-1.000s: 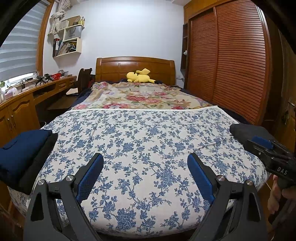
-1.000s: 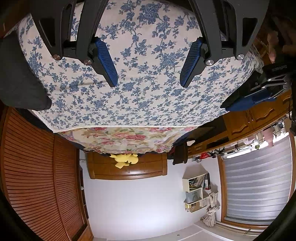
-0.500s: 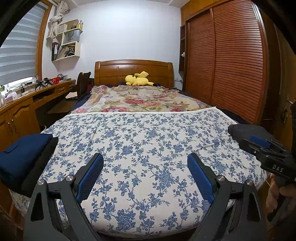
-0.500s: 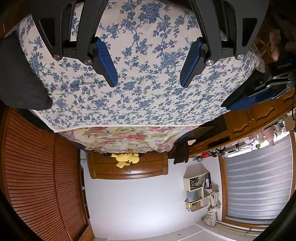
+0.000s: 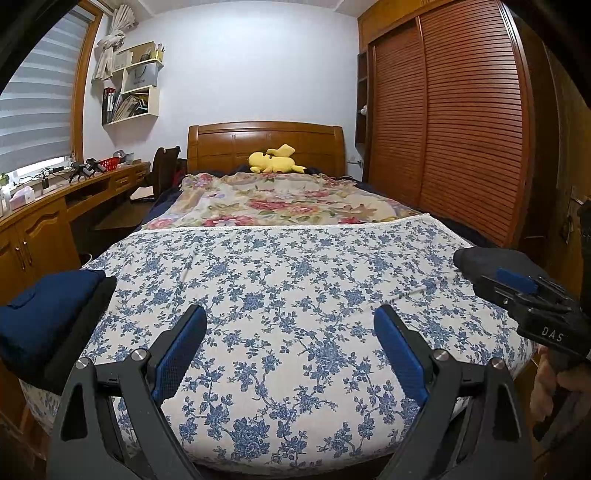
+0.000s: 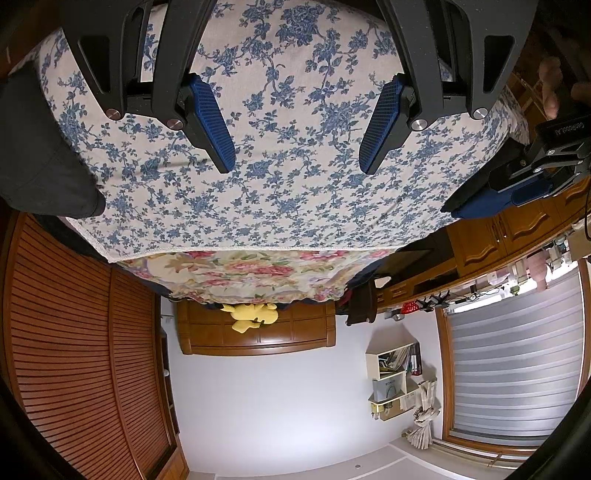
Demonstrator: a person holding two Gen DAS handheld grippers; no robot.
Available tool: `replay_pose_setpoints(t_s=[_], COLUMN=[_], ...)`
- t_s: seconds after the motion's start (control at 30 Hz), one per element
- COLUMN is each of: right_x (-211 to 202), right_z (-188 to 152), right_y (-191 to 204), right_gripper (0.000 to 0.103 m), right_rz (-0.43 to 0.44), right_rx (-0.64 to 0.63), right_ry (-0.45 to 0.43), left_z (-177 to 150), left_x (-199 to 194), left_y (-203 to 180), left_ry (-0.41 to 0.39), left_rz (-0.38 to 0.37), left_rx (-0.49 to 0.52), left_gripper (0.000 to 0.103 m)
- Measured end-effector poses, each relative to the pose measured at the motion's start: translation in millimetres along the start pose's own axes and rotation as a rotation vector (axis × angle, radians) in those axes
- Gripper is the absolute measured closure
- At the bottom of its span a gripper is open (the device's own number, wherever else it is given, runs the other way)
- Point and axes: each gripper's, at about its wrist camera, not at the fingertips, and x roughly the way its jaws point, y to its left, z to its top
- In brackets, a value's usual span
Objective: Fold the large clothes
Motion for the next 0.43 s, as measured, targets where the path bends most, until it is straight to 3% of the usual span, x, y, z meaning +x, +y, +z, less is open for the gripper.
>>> replay_pose_setpoints(t_s=[0.43], right_x=[0.5], right_z=[-0.2], right_y=[1.8], right_gripper=[0.032], right_rz=[0.0], right_rx=[0.001], right_ry=[0.001], left_z=[-1.0], left_x=[-0.4], left_y=[-1.1], left_ry=[0.002], left_rz=[-0.004], left_rx=[-0.002], left_gripper=[0.011])
